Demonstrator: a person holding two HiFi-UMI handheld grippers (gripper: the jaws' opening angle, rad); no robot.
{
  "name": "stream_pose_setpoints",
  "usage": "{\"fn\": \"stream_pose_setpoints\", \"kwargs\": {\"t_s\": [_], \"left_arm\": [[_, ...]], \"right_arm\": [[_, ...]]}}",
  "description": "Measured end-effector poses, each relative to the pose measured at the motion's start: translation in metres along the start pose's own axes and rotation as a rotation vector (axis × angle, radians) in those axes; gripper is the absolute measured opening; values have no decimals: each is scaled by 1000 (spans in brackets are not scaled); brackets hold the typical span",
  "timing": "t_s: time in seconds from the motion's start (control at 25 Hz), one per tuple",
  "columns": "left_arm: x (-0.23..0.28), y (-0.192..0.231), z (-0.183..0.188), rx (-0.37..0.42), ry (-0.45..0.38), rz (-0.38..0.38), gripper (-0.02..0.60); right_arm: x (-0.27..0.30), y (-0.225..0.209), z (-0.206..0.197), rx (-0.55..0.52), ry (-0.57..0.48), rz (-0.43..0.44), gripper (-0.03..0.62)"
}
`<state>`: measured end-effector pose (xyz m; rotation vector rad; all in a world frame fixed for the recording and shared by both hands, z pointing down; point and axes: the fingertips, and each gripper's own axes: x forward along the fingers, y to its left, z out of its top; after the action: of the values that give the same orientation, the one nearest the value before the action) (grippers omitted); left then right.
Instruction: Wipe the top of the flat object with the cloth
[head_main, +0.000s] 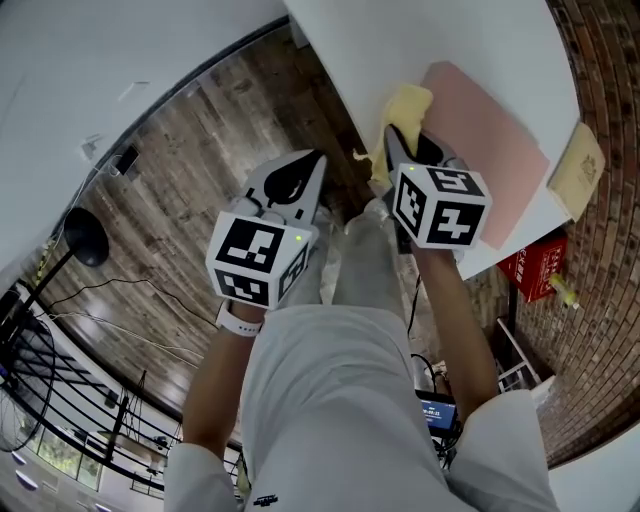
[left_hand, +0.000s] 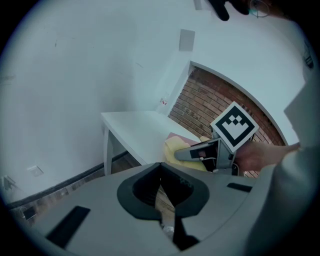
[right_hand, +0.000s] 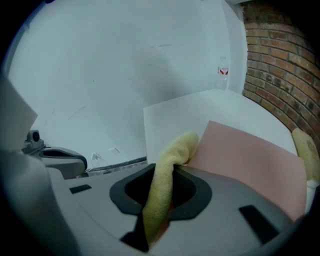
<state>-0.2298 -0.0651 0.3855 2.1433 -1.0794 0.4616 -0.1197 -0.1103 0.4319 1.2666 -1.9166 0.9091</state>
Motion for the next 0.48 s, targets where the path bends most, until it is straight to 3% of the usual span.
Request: {"fn": "stream_pose_setpoints", "kwargs": {"t_s": [0.2, 0.48], "left_arm": [[-2, 0, -1, 3, 0, 1, 18], [-2, -2, -2, 3, 1, 0, 18]], "right_arm": [[3, -4, 13, -18, -16, 2, 78], [12, 7, 29, 118, -81, 98, 72]]}}
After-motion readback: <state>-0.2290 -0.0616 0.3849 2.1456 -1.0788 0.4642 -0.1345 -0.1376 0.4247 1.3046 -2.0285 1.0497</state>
